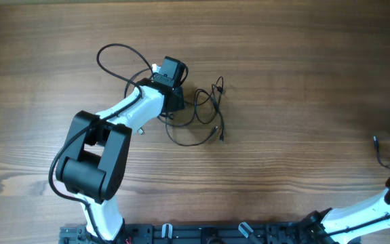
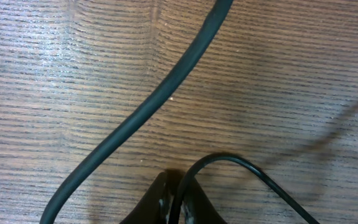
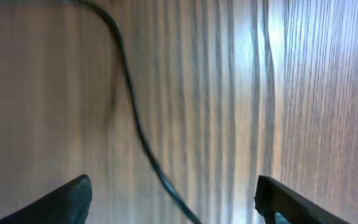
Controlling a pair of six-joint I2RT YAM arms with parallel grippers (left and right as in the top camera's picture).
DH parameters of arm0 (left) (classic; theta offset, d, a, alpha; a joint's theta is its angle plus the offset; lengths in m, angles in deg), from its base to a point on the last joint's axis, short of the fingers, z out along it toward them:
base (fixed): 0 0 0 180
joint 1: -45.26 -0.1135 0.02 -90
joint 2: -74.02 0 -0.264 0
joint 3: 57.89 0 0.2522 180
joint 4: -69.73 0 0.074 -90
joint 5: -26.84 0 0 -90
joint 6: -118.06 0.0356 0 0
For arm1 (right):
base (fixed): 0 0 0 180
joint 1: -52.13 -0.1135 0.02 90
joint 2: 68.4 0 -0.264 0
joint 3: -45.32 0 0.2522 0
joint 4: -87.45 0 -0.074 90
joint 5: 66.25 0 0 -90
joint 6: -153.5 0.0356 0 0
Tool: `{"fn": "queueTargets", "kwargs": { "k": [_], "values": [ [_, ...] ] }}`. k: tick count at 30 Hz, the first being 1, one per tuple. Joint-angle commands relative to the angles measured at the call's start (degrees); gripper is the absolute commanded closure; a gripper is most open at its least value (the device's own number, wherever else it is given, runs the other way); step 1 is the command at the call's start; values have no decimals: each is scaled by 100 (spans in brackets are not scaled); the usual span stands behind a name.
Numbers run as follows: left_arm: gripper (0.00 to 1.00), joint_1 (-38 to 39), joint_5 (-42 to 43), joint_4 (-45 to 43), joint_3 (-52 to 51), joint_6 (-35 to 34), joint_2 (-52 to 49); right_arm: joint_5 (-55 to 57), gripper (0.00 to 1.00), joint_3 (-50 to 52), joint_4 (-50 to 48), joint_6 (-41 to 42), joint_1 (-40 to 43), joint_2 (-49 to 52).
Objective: Untangle cables
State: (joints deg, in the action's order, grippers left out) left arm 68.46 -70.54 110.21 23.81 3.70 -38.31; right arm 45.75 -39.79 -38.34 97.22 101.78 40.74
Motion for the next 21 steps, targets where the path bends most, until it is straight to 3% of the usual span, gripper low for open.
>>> {"fn": "queueTargets", "kwargs": {
  "k": [1, 2, 3, 4, 11, 16, 20, 21],
  "values": [
    [89, 59, 330, 90, -247, -57, -382, -435, 34, 675, -852, -1132, 4, -136],
    [89, 59, 330, 87, -247, -55, -382, -728, 52, 745, -1016, -1379, 7, -136],
    [89, 59, 330, 87, -247, -57, -382, -920, 79, 741, -1102, -1523, 7, -136],
    [89, 59, 330, 87, -247, -55, -382, -1123, 96, 634, -1141, -1563, 7, -144],
    [89, 59, 332, 92, -247, -57, -382, -1453, 96, -850, -1373, -2020, 9, -632],
    [89, 59, 422, 133, -247, -57, -382, -490, 96, -905, -2072, -2020, 90, -739],
    [89, 59, 544, 125, -247, -59, -382, -404, 95, -879, -2586, -2024, 249, -682],
    [89, 59, 544, 125, -247, -59, -382, -400, 87, -879, -2662, -2020, 284, -654]
  ]
}}
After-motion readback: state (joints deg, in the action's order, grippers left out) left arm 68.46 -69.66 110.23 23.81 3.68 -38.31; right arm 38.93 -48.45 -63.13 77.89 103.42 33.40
